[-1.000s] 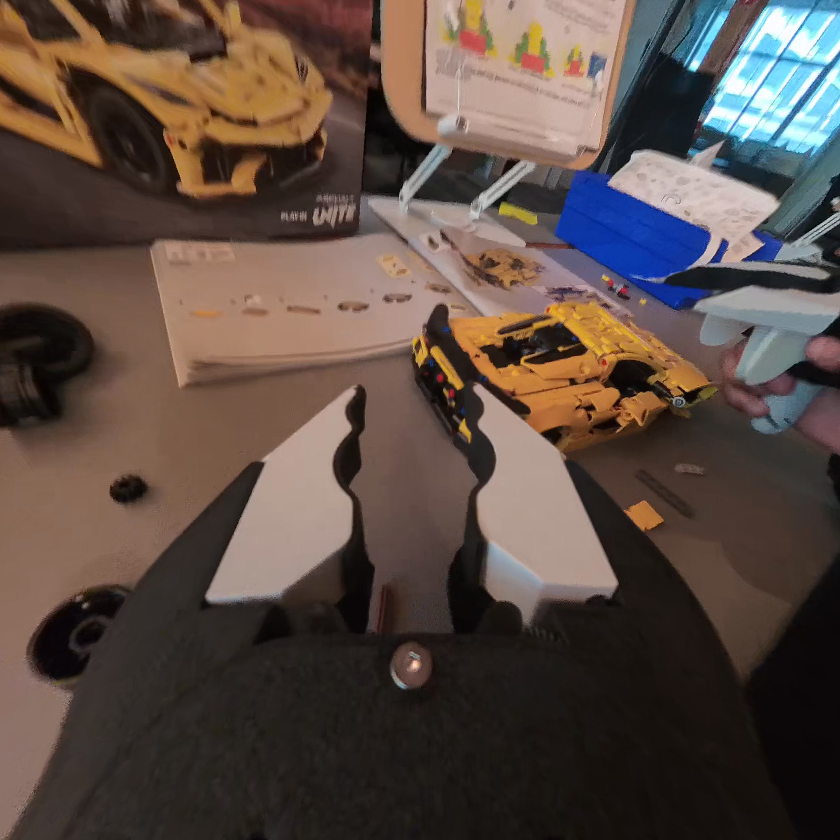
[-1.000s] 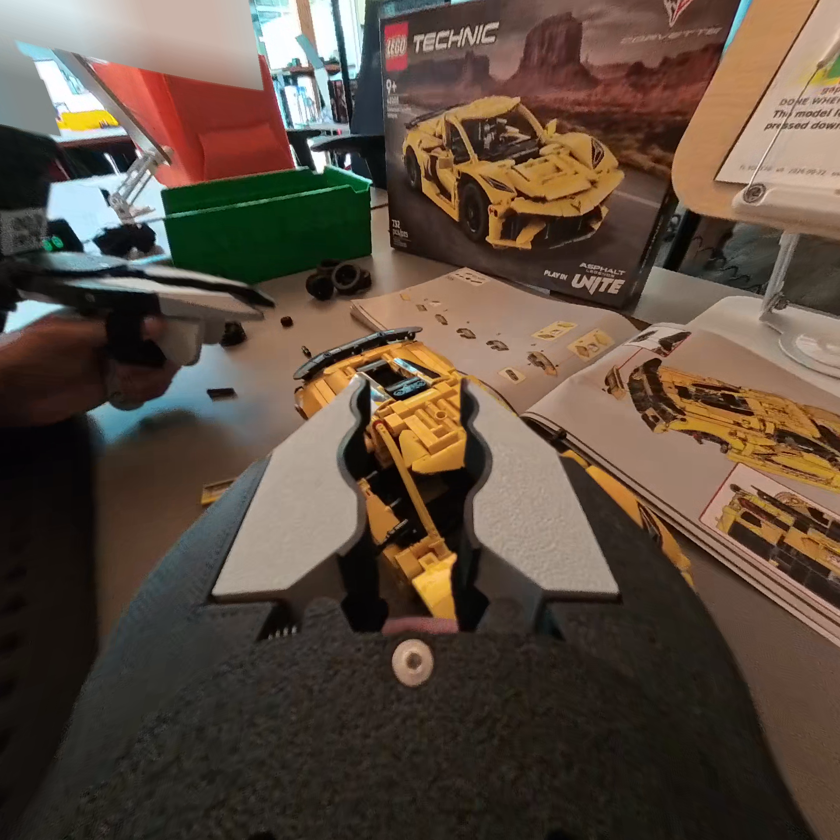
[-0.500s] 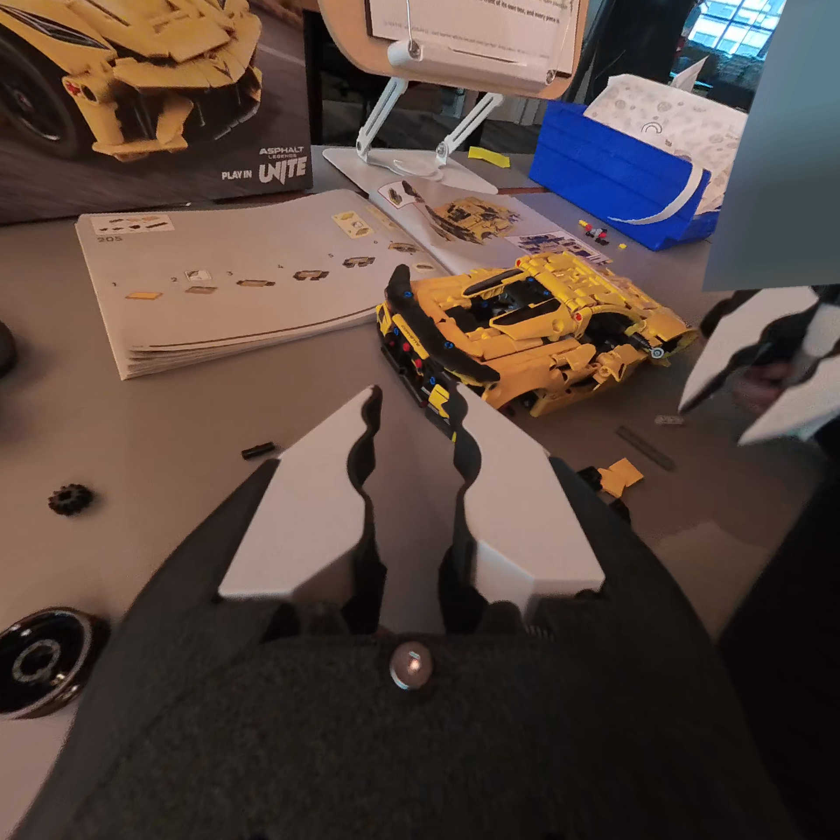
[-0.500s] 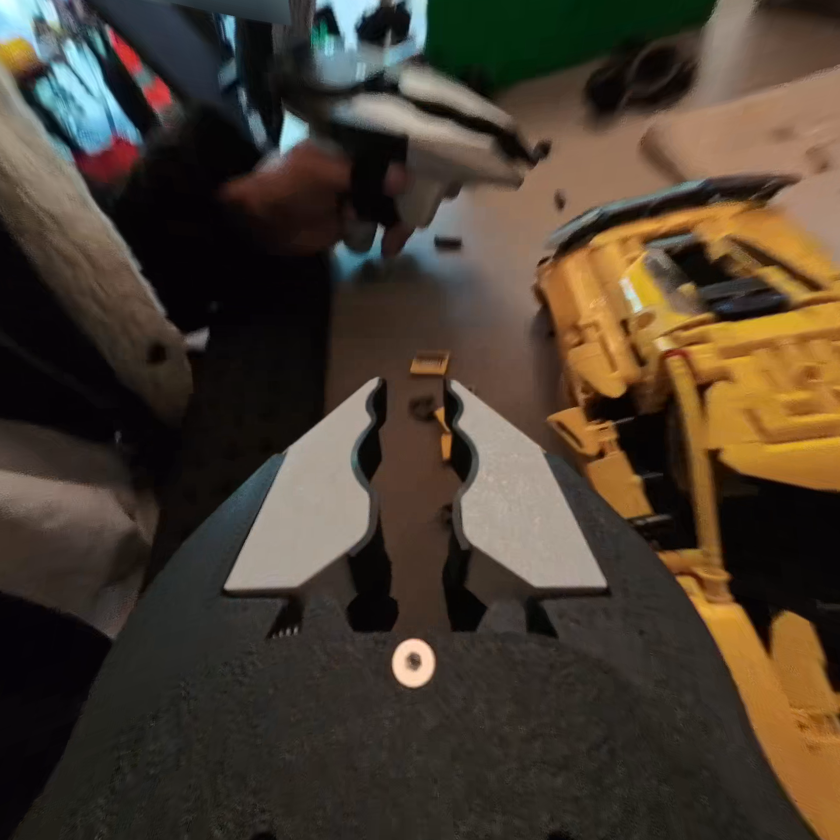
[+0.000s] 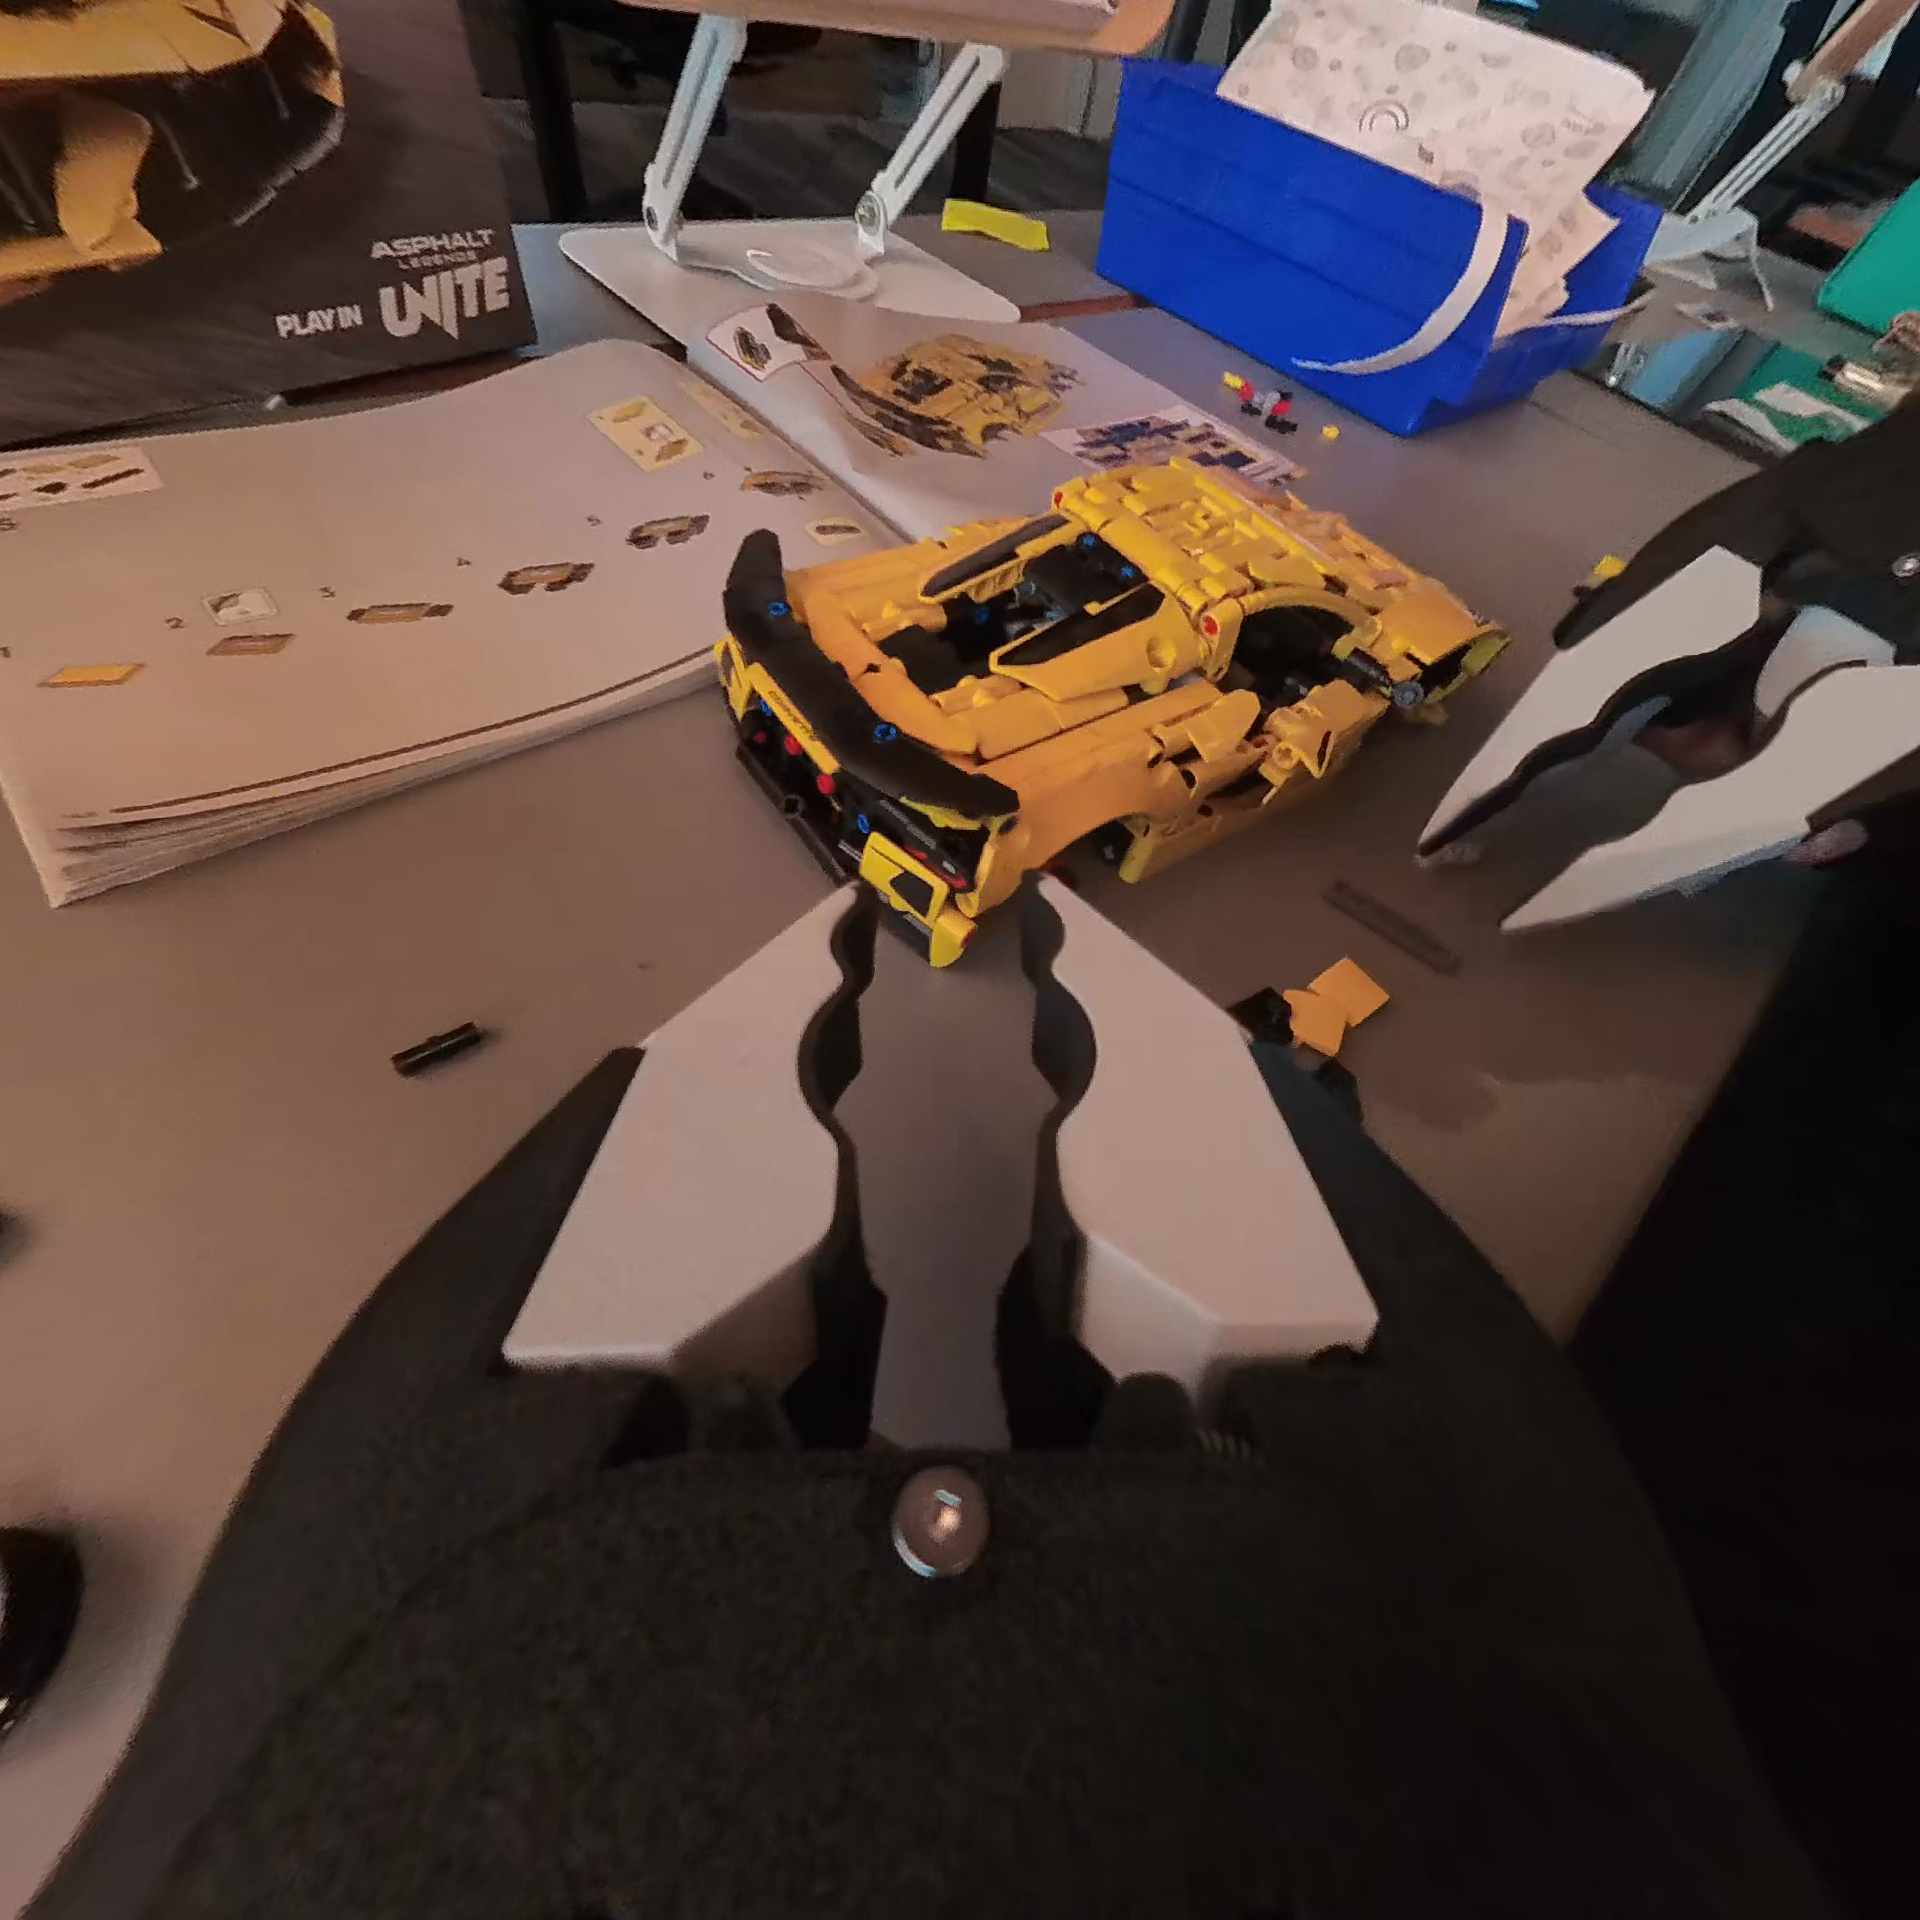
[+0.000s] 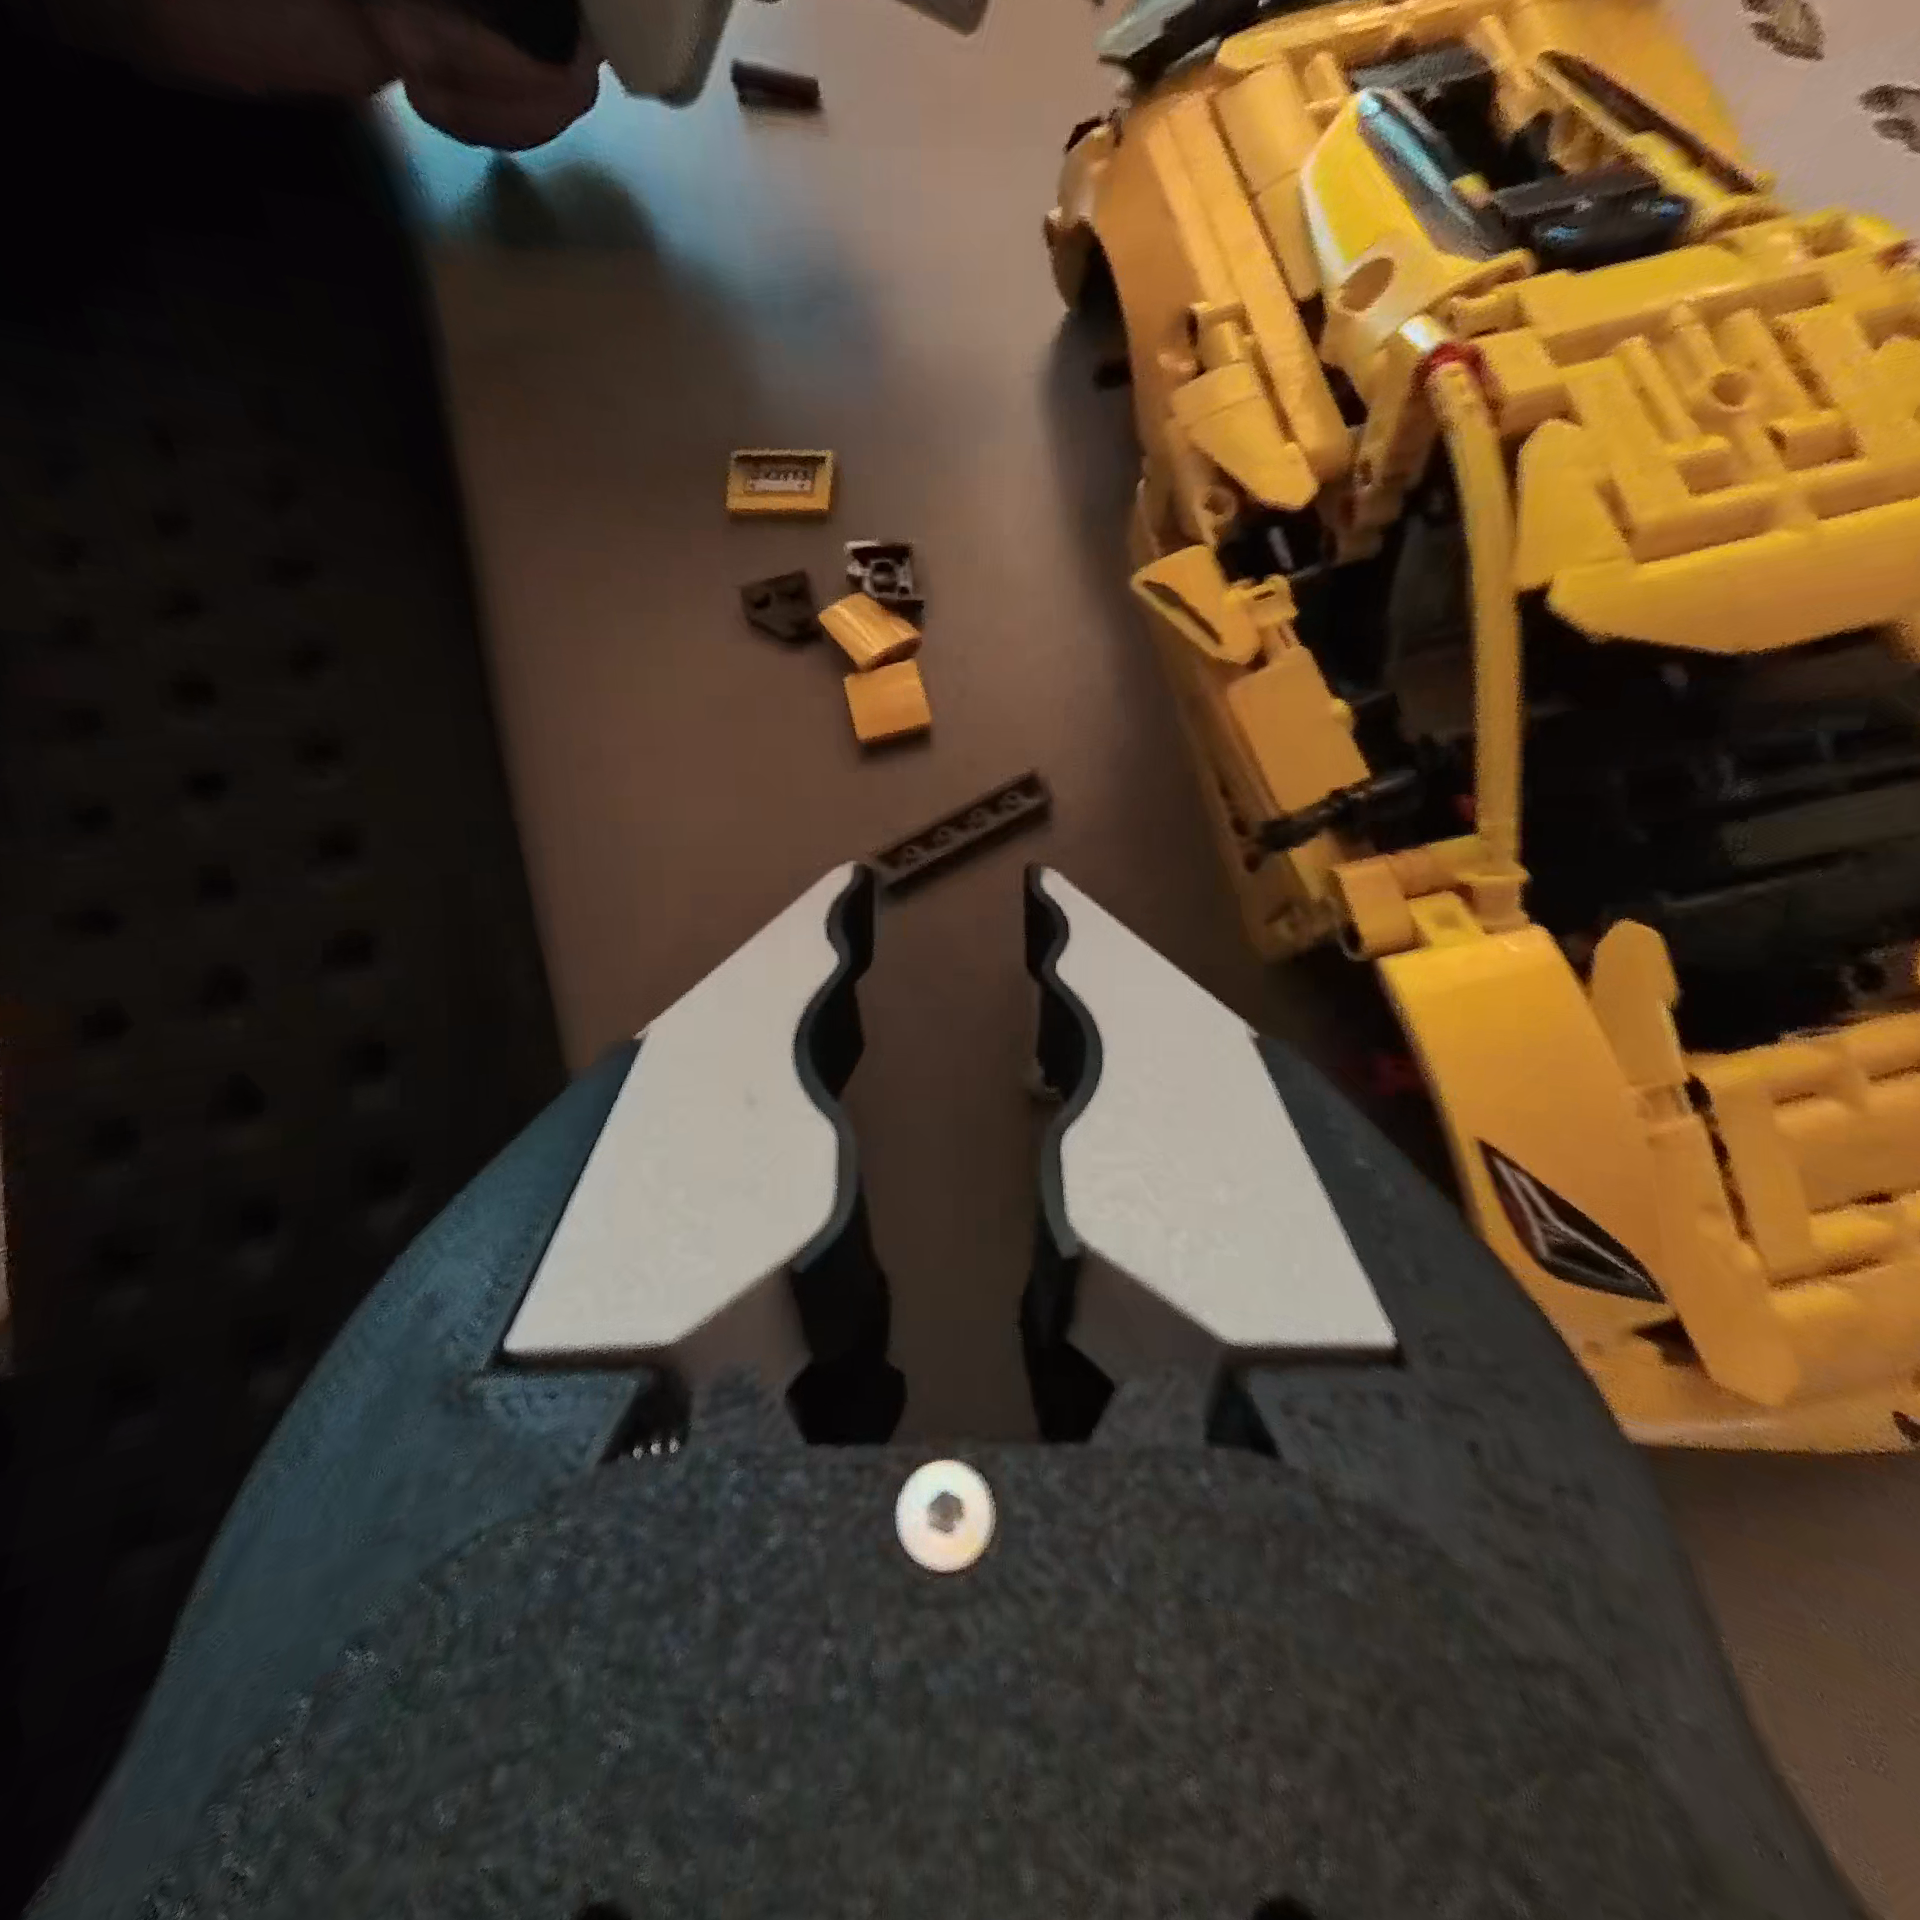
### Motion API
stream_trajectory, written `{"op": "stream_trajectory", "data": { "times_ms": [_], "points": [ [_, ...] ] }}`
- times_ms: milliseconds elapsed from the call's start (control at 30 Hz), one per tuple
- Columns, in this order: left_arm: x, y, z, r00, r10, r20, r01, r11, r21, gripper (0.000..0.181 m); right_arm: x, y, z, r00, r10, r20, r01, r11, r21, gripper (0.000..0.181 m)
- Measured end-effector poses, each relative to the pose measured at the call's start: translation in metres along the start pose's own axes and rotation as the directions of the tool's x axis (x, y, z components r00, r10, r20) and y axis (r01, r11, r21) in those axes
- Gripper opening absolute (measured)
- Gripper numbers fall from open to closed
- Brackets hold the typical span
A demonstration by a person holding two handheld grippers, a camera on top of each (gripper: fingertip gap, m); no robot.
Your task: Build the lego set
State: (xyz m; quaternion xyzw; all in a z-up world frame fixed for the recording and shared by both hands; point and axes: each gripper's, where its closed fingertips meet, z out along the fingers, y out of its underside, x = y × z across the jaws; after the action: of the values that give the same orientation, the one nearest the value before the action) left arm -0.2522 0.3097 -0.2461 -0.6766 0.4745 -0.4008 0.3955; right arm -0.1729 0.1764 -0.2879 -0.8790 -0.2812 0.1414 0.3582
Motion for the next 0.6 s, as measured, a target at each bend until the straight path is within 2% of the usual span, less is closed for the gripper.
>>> {"op": "stream_trajectory", "data": {
  "times_ms": [167,333,433,600],
  "points": [
    [0.004,0.002,0.002,1.000,0.015,-0.009,-0.015,1.000,-0.015,0.027,-0.001,0.004,0.013,0.989,-0.112,-0.096,0.105,0.992,-0.073,0.033],
    [0.005,0.002,0.001,1.000,0.009,-0.017,-0.009,1.000,-0.009,0.027,-0.002,0.003,0.017,0.996,-0.059,-0.063,0.055,0.997,-0.058,0.024],
    [0.008,0.003,0.002,1.000,0.014,-0.027,-0.014,1.000,-0.015,0.027,0.001,0.004,0.016,0.993,-0.077,-0.086,0.073,0.996,-0.055,0.011],
    [0.013,0.005,0.003,0.998,0.018,-0.057,-0.020,1.000,-0.025,0.027,0.000,0.004,0.016,0.995,-0.069,-0.069,0.066,0.997,-0.050,0.010]
  ]
}}
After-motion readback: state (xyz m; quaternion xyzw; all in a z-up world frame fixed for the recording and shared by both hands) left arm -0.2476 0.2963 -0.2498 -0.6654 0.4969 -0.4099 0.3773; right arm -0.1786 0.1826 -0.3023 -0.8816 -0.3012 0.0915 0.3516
